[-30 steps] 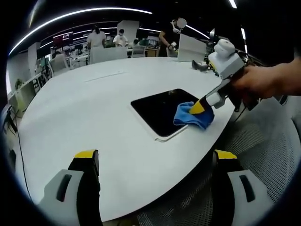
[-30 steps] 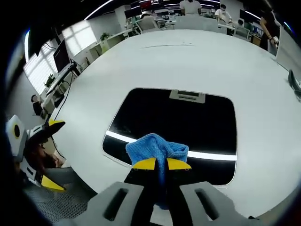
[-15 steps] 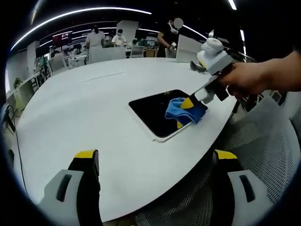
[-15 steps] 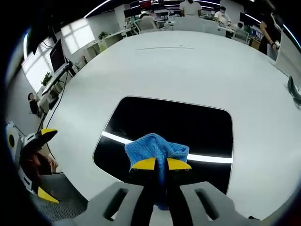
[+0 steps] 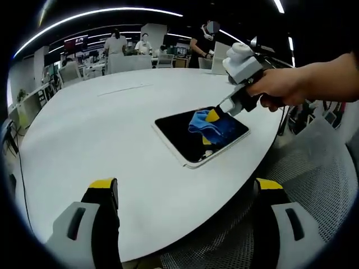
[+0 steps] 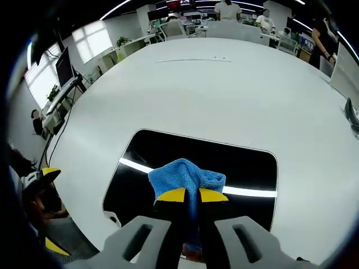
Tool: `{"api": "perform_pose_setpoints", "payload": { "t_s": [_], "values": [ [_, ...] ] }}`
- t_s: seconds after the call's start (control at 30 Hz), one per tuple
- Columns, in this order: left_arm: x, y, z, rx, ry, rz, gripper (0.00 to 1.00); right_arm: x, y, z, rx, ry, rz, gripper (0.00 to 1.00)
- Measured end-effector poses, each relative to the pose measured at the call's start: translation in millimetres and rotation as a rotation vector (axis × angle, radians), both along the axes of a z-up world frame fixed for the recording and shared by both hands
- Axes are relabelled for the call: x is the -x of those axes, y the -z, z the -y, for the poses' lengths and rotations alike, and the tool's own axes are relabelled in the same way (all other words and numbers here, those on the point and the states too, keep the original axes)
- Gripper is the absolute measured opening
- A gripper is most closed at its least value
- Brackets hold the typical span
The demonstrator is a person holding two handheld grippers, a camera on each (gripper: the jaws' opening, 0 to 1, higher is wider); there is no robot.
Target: Wipe the mirror surface with the cleaning cloth until all visible marks leave the cleaned area.
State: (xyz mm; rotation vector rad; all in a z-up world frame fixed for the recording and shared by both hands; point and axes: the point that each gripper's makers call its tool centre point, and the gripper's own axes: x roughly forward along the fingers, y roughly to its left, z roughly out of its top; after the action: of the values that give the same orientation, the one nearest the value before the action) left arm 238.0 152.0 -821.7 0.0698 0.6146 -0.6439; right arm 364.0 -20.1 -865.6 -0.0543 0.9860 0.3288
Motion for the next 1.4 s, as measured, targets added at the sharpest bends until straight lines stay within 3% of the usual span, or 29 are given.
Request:
{"api": "perform_pose_setpoints", "payload": {
  "t_s": [0.8,1.4],
  "values": [
    [1.8,-0.9,1.6,0.015,0.007,-0.004,0.99,-37.6,-1.4,2.3,0.01,0.045,0.005,0.02],
    [0.9,-1.6,0.4,0.022,-0.015,-0.004,0.99,-41.4,-0.9,2.2,0.005,0.032,0.004,0.01]
  ]
}}
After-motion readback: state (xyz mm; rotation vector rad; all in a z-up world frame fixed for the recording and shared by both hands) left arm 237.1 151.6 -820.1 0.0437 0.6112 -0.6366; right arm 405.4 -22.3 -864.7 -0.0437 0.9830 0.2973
